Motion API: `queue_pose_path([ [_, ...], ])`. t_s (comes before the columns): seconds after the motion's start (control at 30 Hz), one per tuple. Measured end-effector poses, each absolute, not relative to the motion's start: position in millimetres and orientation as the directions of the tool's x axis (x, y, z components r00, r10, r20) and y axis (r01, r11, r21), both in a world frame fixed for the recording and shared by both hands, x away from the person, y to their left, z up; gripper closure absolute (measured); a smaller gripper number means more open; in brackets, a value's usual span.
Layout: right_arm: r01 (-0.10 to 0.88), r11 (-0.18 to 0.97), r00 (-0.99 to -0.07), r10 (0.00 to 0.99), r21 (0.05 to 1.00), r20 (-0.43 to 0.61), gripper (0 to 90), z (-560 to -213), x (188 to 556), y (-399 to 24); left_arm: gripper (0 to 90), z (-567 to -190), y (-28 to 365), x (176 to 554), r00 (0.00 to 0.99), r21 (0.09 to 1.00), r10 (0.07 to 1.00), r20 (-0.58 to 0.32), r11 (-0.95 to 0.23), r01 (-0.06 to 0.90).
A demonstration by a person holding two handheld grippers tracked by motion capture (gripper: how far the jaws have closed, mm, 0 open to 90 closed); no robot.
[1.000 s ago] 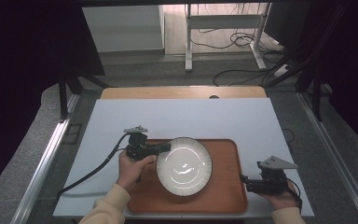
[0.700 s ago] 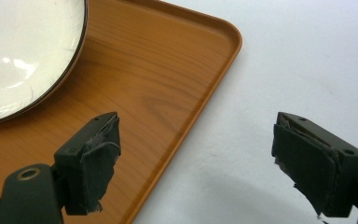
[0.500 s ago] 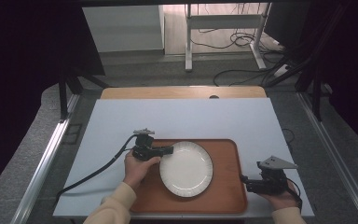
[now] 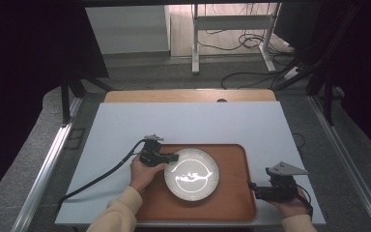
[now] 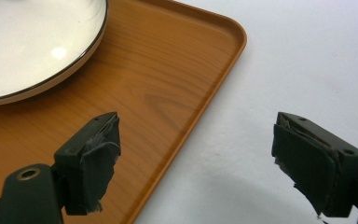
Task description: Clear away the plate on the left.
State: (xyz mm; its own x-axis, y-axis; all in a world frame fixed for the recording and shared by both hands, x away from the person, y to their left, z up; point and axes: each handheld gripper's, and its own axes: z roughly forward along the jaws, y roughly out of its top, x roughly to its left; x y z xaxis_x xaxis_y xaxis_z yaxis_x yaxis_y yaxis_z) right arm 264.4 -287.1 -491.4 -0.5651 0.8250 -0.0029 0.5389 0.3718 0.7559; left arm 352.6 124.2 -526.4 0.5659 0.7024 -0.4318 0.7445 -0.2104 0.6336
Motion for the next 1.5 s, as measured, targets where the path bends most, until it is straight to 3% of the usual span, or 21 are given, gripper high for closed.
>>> queue_pose_path([
  [0.47,0.537,0.379,-0.576,0.817,0.753,0.0,15.9,-492.6,266.0,-286.0,75.4,-532.2,124.7,359.0,0.599,0.638,0.681,-0.421,-0.247,0.729],
  [0.63,0.538,0.373,-0.578,0.816,0.756,0.008,15.9,-492.3,267.4,-287.2,47.3,-521.8,128.3,357.5,0.593,0.667,0.701,-0.396,-0.224,0.71],
  [0.8,0.537,0.373,-0.579,0.815,0.757,0.01,15.9,-492.6,265.5,-288.5,42.0,-496.9,143.3,341.2,0.607,0.694,0.707,-0.362,-0.231,0.682],
  [0.87,0.535,0.363,-0.574,0.819,0.763,0.013,15.9,-490.9,261.1,-290.8,35.7,-488.4,151.3,331.1,0.61,0.711,0.719,-0.334,-0.233,0.664],
  [1.5,0.524,0.373,-0.582,0.813,0.766,0.002,15.7,-490.6,262.5,-284.9,29.3,-459.8,230.5,241.6,0.526,0.761,0.833,-0.173,-0.226,0.608],
])
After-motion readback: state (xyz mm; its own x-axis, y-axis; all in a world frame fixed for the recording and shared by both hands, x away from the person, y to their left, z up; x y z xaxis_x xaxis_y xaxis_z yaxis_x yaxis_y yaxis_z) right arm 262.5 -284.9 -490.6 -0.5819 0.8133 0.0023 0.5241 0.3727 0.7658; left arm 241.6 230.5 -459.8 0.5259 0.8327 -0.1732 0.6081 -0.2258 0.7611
